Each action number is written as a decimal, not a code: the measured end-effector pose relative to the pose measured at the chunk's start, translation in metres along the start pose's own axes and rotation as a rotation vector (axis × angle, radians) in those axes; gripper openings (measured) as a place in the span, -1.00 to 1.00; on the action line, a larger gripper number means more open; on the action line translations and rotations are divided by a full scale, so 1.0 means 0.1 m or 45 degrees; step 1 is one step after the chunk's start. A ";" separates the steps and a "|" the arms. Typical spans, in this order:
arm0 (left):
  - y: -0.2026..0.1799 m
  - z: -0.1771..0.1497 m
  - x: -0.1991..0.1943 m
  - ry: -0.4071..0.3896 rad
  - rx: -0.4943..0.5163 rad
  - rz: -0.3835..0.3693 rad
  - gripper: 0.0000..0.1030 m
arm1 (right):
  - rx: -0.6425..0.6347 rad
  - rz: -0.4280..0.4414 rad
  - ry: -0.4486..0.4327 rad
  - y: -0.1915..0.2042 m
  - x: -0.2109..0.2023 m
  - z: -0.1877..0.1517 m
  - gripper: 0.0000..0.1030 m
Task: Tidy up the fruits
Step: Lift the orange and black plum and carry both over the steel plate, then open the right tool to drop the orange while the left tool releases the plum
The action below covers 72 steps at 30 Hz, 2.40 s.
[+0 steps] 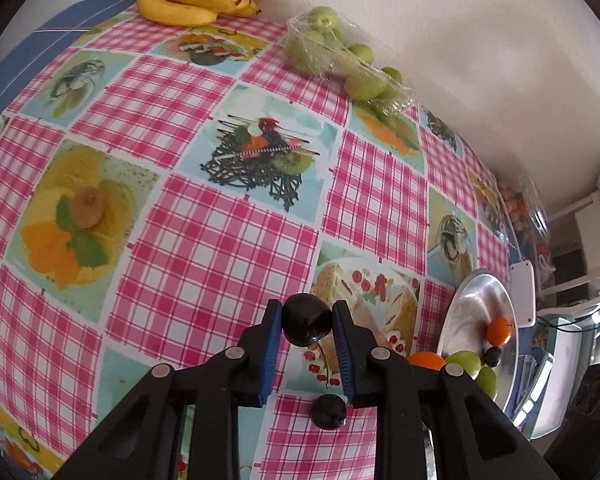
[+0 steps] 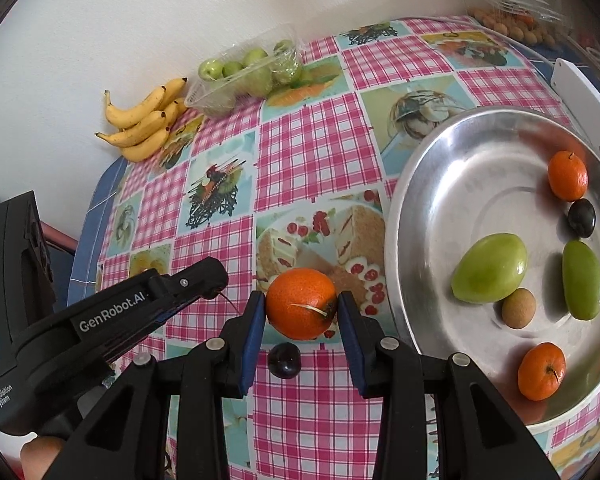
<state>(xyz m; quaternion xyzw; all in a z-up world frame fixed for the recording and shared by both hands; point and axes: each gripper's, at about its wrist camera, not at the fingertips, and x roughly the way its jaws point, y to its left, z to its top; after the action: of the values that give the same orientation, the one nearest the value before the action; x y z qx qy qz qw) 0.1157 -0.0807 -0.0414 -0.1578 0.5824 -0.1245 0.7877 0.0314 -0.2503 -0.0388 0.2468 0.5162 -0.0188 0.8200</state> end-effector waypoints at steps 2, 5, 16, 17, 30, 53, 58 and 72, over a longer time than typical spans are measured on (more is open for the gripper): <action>0.01 0.01 -0.01 -0.002 -0.006 0.002 -0.47 | -0.001 -0.002 0.002 0.00 0.01 0.00 -0.26; 0.02 0.00 -0.01 -0.002 -0.009 0.008 -0.47 | 0.001 -0.004 0.001 0.00 0.01 0.00 -0.26; -0.13 -0.03 -0.09 -0.027 0.017 -0.017 -0.47 | 0.077 -0.004 -0.065 -0.22 -0.21 0.05 -0.26; -0.16 -0.03 -0.09 -0.026 0.024 -0.022 -0.47 | 0.088 -0.007 -0.073 -0.25 -0.23 0.06 -0.26; -0.96 -0.47 0.06 0.031 0.285 -0.054 -0.47 | 0.318 -0.056 -0.154 -1.04 -0.58 0.06 -0.26; -1.41 -0.83 0.29 0.119 0.456 -0.046 -0.47 | 0.396 -0.135 -0.110 -1.38 -0.57 -0.03 -0.25; -1.40 -0.83 0.33 0.124 0.454 -0.032 -0.47 | 0.410 -0.138 -0.093 -1.40 -0.54 -0.04 -0.25; -1.40 -0.83 0.33 0.123 0.461 -0.024 -0.47 | 0.406 -0.154 -0.077 -1.39 -0.49 -0.05 -0.25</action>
<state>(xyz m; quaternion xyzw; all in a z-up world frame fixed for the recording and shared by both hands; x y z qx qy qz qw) 0.0442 -0.2306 -0.0378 -0.0129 0.5861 -0.2421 0.7731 -0.0353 -0.3807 -0.0520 0.3417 0.4955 -0.1572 0.7830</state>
